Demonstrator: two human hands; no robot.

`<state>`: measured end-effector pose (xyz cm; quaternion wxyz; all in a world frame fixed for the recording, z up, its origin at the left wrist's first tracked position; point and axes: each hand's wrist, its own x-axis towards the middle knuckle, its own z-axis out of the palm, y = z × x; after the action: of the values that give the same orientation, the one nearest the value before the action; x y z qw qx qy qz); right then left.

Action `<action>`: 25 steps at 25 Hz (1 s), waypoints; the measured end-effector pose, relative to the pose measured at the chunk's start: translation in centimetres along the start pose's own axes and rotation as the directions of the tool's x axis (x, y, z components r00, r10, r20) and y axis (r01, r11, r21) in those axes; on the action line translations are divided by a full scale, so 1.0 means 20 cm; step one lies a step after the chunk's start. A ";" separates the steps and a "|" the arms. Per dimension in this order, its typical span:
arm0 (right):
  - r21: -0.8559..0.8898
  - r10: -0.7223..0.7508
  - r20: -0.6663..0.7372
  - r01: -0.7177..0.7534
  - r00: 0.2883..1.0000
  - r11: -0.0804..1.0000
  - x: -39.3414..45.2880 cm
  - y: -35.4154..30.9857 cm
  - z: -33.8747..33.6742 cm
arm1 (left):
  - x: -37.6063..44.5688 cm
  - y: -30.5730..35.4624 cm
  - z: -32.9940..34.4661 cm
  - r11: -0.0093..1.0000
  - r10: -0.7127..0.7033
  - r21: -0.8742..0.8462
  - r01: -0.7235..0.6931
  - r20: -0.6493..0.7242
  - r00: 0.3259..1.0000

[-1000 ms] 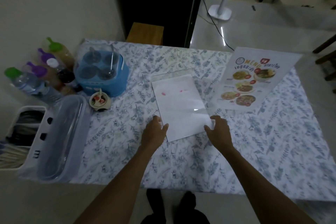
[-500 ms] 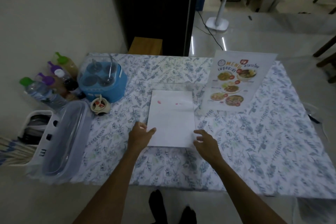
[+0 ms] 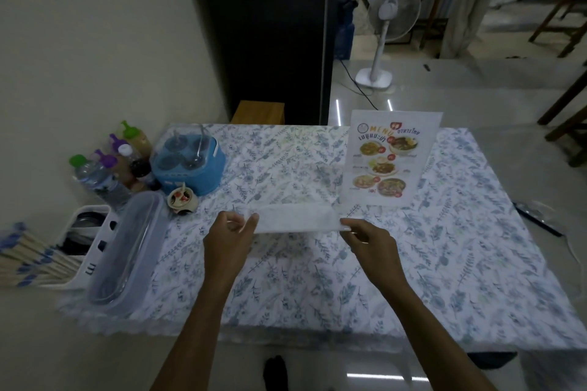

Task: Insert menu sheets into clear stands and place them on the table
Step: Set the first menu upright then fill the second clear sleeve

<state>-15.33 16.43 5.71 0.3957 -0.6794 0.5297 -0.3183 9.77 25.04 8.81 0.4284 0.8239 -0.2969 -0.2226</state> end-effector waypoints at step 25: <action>-0.217 -0.042 -0.032 0.034 0.999 0.976 0.92 -0.18 0.15 | 0.84 0.31 0.16 0.918 0.363 -0.153 -0.367 -0.051 0.930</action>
<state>-6.63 -0.44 7.66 0.3036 -0.7225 0.5551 -0.2786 18.00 8.93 10.38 0.5303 0.7193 -0.4218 -0.1532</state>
